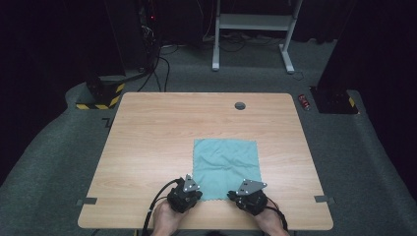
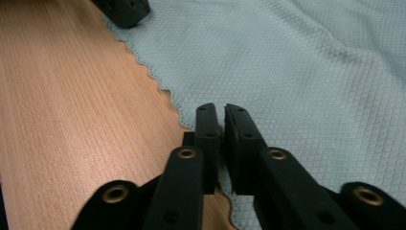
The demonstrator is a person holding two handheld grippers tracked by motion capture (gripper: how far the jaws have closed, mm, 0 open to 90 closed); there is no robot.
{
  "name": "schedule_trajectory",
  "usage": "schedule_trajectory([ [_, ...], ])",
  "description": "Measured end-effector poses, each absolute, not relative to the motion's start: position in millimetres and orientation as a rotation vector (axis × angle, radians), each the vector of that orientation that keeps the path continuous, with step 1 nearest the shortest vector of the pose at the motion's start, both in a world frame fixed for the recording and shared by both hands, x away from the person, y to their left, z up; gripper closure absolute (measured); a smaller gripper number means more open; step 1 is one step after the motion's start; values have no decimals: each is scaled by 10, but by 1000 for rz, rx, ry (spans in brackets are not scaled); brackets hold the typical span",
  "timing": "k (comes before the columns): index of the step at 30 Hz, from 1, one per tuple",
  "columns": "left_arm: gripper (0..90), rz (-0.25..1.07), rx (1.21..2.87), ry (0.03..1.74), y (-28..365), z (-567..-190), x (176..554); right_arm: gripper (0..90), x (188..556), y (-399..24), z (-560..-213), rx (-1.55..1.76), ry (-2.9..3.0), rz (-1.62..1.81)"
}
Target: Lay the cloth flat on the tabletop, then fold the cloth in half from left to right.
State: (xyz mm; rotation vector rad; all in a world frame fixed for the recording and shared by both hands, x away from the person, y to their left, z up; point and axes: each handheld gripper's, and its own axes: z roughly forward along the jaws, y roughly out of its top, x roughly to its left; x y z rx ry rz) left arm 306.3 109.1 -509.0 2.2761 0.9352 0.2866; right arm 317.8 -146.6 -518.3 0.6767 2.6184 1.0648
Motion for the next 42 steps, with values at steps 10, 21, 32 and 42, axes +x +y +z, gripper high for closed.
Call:
schedule_trajectory([
  [10,885,165,2264,954,1222,-5075,2987,855,3091,-1476,-5166,631,2654,1065],
  [21,576,329,2142,1046,1129,-5046,3316,804,3236,-1318,-5142,700,2601,1120],
  [32,530,428,2159,1087,1203,-5158,3373,773,3172,-1287,-5209,665,2610,1100],
  [42,488,368,2094,1157,1363,-5129,3431,676,3184,-1281,-5211,688,2599,1138],
])
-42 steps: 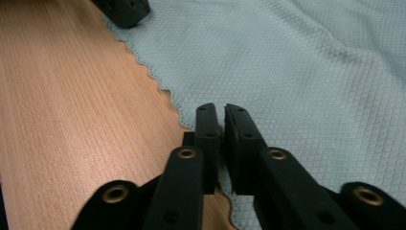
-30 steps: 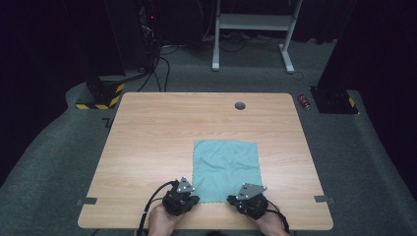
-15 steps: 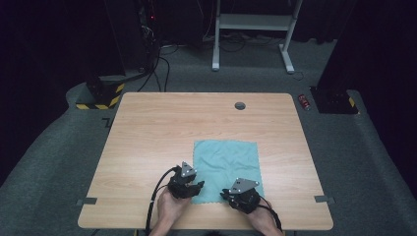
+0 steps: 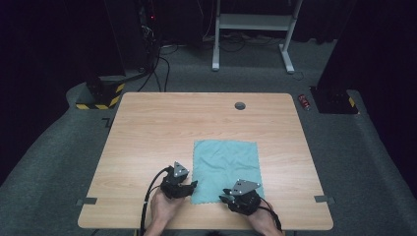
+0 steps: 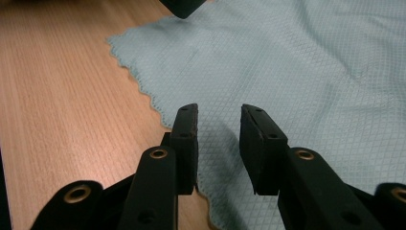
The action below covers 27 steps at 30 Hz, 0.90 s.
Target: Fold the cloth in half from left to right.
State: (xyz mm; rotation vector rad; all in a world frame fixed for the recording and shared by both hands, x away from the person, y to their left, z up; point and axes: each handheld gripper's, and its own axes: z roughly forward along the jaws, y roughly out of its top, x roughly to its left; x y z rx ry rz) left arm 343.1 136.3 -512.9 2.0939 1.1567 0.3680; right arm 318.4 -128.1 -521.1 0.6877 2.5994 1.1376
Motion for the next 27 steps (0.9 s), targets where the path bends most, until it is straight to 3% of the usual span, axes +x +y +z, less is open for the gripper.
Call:
schedule_trajectory([
  [15,463,325,1970,1234,1431,-5014,3903,644,3242,-1175,-5187,721,2580,1185],
  [27,466,394,1966,1306,1374,-4997,4418,664,3251,-967,-5181,715,2596,1240],
])
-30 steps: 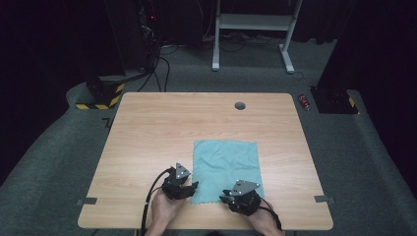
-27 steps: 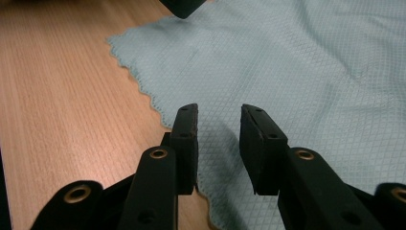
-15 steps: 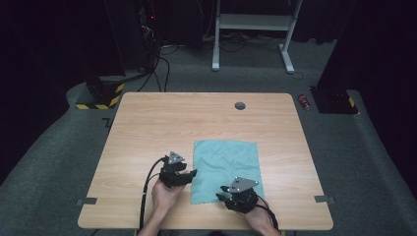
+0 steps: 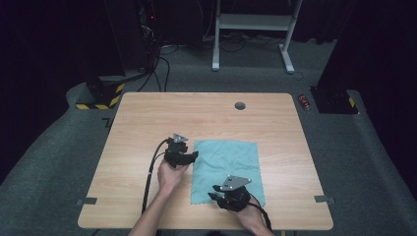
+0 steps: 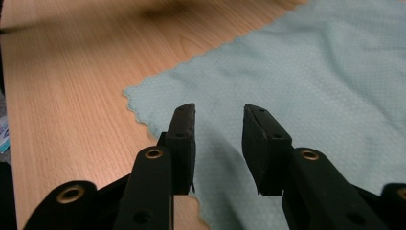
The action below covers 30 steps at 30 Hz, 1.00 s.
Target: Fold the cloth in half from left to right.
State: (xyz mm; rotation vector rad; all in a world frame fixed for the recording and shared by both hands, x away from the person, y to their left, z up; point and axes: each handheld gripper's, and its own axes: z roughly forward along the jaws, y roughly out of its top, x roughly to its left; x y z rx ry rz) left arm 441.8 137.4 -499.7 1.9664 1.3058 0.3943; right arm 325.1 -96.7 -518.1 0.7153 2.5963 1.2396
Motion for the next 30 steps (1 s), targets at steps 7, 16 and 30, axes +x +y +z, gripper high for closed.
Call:
schedule_trajectory([
  [7,465,387,1939,1364,1393,-5041,4693,684,3232,-808,-5180,686,2609,1266],
  [16,483,394,1877,1431,1468,-5167,4866,687,3210,-656,-5182,642,2634,1254],
  [30,501,402,1864,1387,1426,-5203,4881,652,3092,-409,-5238,533,2684,1217],
])
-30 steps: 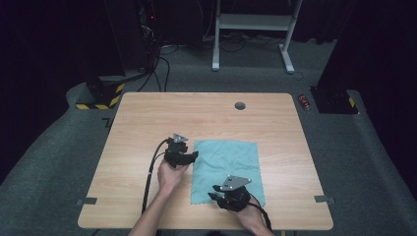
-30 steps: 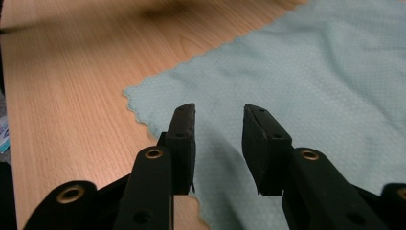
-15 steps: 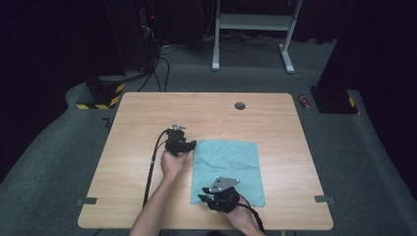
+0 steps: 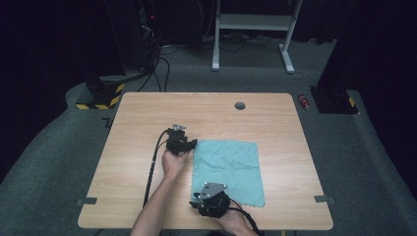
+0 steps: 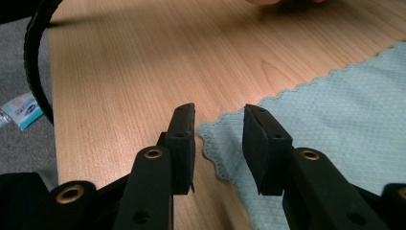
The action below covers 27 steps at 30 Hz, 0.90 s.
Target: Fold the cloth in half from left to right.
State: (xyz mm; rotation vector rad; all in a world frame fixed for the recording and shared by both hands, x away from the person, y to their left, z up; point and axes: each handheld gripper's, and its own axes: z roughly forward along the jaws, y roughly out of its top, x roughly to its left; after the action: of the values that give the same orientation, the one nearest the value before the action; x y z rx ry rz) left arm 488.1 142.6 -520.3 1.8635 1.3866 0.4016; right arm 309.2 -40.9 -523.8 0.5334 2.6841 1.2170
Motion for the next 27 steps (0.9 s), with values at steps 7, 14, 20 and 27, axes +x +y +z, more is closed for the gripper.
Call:
schedule_trajectory([
  [7,549,422,1959,1359,1253,-5161,4956,685,3067,-377,-5245,512,2667,1169],
  [14,699,477,2001,1341,1185,-5157,4940,769,3037,-378,-5242,493,2657,1151],
  [20,891,456,2037,1328,1180,-5138,4957,876,3004,-369,-5239,479,2627,1117],
  [27,900,385,2019,1345,1278,-5129,4992,897,2996,-377,-5232,486,2632,1116],
])
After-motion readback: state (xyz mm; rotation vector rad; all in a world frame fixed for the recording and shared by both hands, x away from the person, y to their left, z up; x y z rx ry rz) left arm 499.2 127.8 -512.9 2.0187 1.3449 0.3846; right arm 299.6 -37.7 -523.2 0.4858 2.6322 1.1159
